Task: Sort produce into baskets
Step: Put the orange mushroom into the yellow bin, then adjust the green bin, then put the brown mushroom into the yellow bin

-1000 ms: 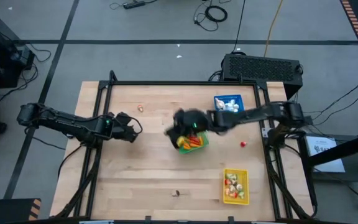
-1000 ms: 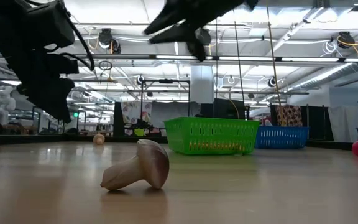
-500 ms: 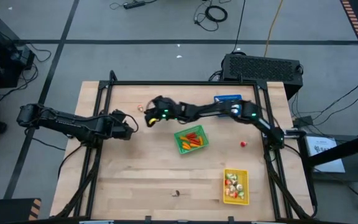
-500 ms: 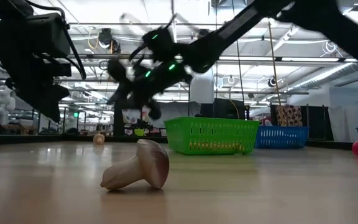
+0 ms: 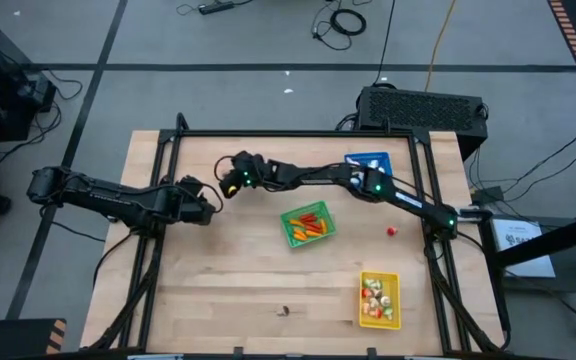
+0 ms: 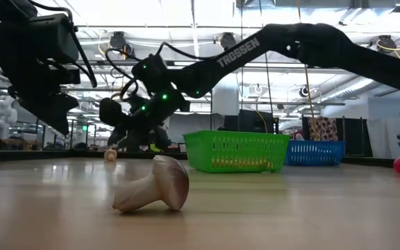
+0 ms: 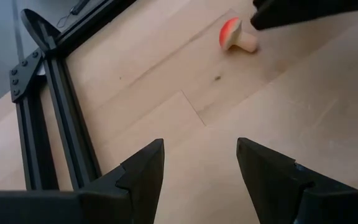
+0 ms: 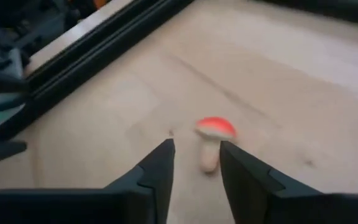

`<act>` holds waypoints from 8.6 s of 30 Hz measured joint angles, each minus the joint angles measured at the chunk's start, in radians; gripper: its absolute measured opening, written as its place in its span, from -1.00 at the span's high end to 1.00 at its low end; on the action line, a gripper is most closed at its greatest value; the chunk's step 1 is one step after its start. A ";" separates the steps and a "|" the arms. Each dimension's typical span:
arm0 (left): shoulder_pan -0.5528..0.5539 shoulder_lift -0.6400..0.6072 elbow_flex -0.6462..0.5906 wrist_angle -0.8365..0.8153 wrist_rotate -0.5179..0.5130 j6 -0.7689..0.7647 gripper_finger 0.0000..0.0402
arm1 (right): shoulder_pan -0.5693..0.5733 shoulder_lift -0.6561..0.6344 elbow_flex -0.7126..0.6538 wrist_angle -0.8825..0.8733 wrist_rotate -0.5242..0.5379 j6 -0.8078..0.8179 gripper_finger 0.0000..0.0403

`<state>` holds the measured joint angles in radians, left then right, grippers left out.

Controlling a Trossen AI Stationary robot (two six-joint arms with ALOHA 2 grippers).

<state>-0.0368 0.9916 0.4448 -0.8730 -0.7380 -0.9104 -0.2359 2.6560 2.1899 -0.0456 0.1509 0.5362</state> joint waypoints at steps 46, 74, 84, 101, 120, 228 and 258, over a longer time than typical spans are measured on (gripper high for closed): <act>0.083 0.000 0.000 0.191 -0.073 0.197 -0.05 | 0.060 0.154 0.001 0.192 0.258 -0.124 0.51; 0.122 -0.019 0.001 0.167 -0.074 0.269 -0.05 | 0.046 -0.051 -0.008 -0.173 0.175 -0.095 1.00; 0.122 -0.035 0.002 0.163 -0.075 0.263 -0.05 | 0.016 -0.269 -0.007 -0.635 0.059 -0.131 1.00; 0.122 -0.035 0.002 0.188 -0.050 0.263 -0.05 | 0.208 -0.580 -0.016 -1.524 -0.245 -0.054 1.00; 0.120 -0.034 0.001 0.318 0.084 0.262 -0.05 | 0.811 -0.656 -0.315 -1.528 -0.477 0.597 1.00; 0.119 -0.031 -0.035 0.395 0.129 0.322 -0.05 | 0.588 -0.755 -0.586 -0.799 -0.074 0.217 1.00; 0.119 -0.031 -0.035 0.418 0.153 0.325 -0.05 | 0.746 -0.478 -0.585 -0.210 -0.009 -0.421 -0.34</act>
<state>0.0826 0.9611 0.4095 -0.4546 -0.5850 -0.5854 0.5101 2.1777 1.6046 -0.2558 0.1415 0.1156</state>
